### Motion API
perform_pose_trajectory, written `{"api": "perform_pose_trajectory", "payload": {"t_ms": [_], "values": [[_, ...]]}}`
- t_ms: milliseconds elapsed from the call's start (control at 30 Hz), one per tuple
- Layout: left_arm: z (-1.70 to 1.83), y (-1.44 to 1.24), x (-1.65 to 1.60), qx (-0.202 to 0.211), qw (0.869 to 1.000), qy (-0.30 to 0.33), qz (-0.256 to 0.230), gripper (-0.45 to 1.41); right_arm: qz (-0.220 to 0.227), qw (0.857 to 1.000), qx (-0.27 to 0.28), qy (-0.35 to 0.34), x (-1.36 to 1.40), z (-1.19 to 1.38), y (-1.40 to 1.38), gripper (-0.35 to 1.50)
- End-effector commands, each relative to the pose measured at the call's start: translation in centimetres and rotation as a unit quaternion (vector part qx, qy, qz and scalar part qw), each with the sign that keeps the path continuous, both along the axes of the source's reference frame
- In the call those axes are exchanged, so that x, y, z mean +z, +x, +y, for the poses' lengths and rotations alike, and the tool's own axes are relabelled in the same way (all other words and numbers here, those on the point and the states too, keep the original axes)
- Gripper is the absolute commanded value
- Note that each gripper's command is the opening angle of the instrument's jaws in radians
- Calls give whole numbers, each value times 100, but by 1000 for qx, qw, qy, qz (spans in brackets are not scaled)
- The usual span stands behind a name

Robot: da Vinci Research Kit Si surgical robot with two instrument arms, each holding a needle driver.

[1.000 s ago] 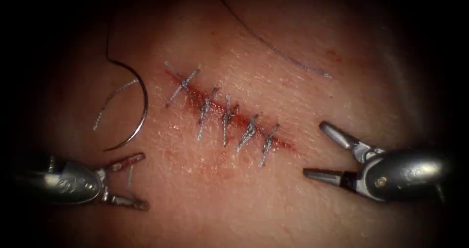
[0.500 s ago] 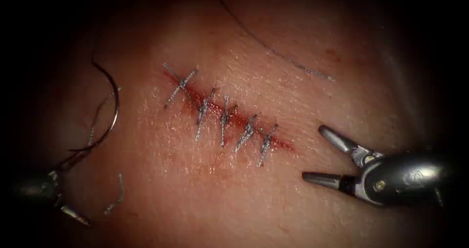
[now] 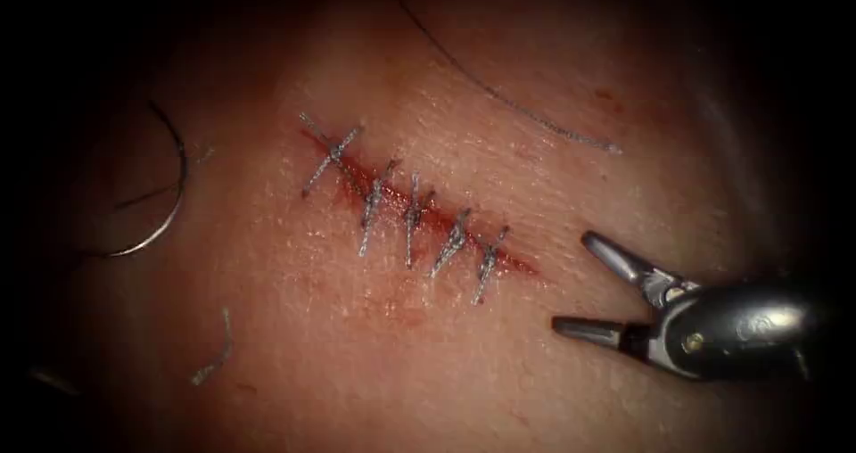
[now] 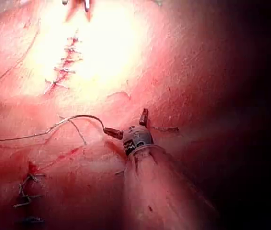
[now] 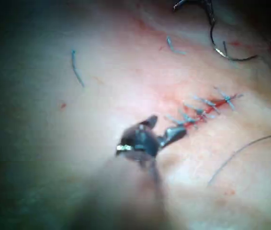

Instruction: Wound Closure

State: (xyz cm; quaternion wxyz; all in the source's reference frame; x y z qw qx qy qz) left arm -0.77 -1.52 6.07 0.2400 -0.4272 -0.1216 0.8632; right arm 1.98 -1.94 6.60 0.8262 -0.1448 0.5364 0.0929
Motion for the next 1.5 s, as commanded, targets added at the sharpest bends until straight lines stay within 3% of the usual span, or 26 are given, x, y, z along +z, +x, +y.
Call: {"api": "perform_pose_trajectory", "payload": {"t_ms": [33, 267, 400, 633, 767, 867, 1100, 1200, 1500], "values": [[-8, -11, -3, 4, 1000, 9, -6, 91, 2, 1000, -1, 3, 1, -6, 3, 148], [1, -67, -74, 6, 996, 40, -77, 89, 5, 1000, 9, 30, -22, 6, -6, 148], [27, -109, -108, 4, 991, 50, -125, 89, 15, 999, 21, 44, -37, 13, -7, 148], [91, -158, -116, -49, 982, 18, -180, 91, 42, 997, 32, 51, -57, 16, -6, 147], [107, -174, -99, -47, 983, -12, -180, 86, 49, 997, 23, 52, -57, 15, -7, 143], [116, -174, -77, -40, 986, -59, -148, 84, 51, 997, 0, 63, -59, 22, -4, 125], [105, -155, -42, -25, 986, -117, -114, 81, 56, 997, -17, 51, -70, 47, 1, 110], [102, -152, -32, -21, 985, -137, -104, 74, 67, 996, -34, 54, -70, 49, 1, 88], [98, -158, -31, -8, 983, -148, -112, 74, 61, 995, -54, 60, -63, 52, -13, 98]]}}
